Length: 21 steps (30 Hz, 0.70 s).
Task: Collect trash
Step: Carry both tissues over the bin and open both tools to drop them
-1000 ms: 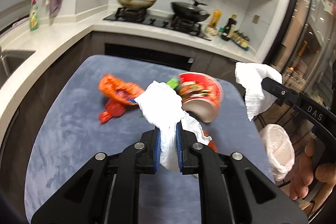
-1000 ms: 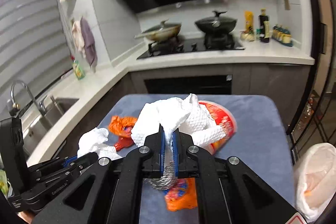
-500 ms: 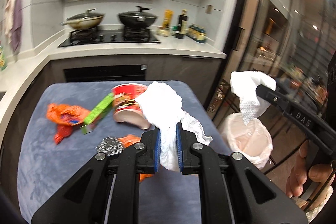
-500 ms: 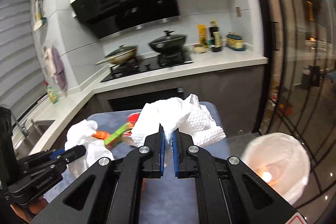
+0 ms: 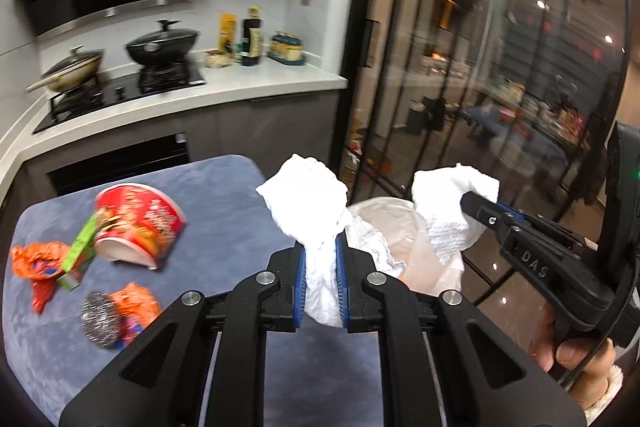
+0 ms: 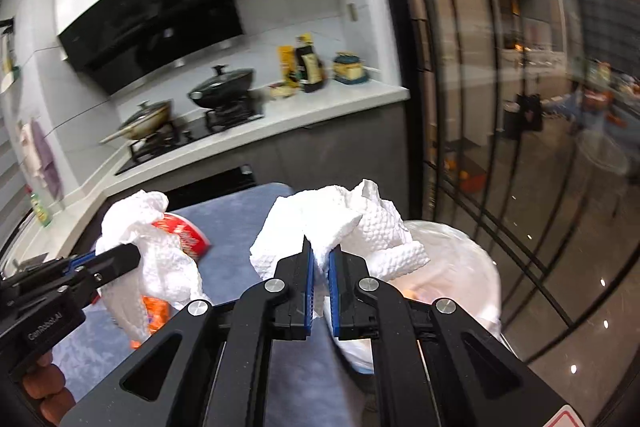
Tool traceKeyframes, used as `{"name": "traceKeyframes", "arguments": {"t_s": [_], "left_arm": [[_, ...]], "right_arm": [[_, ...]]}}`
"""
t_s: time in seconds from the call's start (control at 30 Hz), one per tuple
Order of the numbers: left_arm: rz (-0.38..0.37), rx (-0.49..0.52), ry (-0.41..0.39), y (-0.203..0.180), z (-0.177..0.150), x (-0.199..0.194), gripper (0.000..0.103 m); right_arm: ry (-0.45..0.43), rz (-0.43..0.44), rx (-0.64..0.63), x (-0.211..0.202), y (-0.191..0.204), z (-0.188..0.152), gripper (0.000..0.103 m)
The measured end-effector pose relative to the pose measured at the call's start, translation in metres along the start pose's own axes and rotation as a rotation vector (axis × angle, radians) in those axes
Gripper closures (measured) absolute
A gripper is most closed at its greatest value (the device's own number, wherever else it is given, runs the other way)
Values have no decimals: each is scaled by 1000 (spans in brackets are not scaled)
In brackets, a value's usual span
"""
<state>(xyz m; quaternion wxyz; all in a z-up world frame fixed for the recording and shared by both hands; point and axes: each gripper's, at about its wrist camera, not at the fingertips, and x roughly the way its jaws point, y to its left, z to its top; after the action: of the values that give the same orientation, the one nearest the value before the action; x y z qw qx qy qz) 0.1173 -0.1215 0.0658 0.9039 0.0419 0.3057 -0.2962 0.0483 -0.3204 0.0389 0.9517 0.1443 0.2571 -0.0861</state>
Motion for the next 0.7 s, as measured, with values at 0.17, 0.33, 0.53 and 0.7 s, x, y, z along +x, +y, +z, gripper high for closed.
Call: {"name": "traceKeyframes", "arguments": {"t_s": [0.17,0.33,0.53,0.7], "left_arm": [[-32,50,26,-31,-1,26,91],[-54,89,58,-54,0,53,91],[-76,127,91,-78,0,84,90],[-85,150,118,-91,-1,108,90]], "right_arm": [[22,-48,41,8,-33,-7,97],[49,-82,67,20,-58,-14,97],[82,-118,100,35,-84,-22,97],[108,-139,120,51,-97,-26,96]]}}
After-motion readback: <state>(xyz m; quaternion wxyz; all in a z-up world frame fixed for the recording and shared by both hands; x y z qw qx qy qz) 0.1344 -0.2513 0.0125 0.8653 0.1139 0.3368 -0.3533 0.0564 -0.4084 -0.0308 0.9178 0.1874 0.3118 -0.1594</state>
